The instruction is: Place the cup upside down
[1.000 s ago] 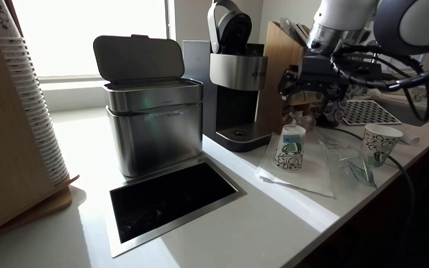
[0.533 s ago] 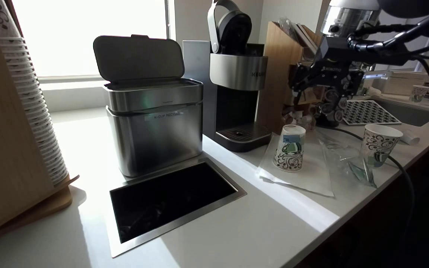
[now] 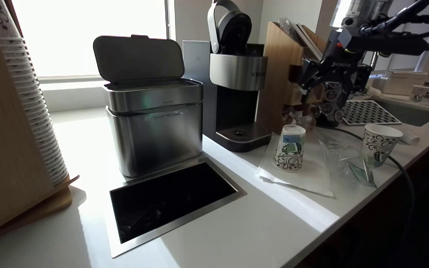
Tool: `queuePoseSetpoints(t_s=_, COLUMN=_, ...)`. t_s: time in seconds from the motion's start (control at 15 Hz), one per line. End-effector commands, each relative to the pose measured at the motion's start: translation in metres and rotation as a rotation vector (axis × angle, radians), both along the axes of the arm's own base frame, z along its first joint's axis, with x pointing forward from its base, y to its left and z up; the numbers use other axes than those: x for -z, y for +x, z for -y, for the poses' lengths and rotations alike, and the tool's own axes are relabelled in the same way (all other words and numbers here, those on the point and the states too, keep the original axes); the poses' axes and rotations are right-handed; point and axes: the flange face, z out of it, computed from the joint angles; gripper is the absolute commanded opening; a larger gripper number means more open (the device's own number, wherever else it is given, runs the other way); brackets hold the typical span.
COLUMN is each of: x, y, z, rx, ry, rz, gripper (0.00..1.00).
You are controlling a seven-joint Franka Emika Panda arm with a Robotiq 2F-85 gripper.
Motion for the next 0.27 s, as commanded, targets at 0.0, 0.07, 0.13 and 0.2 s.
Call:
queuePoseSetpoints(t_s=0.0, x=-0.0061, y=-0.0053, z=0.0037, rx=-0.051, ry=0.022, rz=-0.02, gripper=1.0)
queuePoseSetpoints(t_s=0.07, x=-0.0018, y=-0.0001, z=0.0025, rx=-0.027, ry=0.002, rz=-0.001, gripper=1.0)
queuePoseSetpoints(t_s=0.13, x=-0.0021, y=-0.0002, z=0.0034, rx=-0.035, ry=0.002, rz=-0.001, gripper=1.0)
queuePoseSetpoints(t_s=0.2, x=-0.0023, y=-0.0002, z=0.0039, rx=-0.039, ry=0.002, rz=-0.001, gripper=1.0)
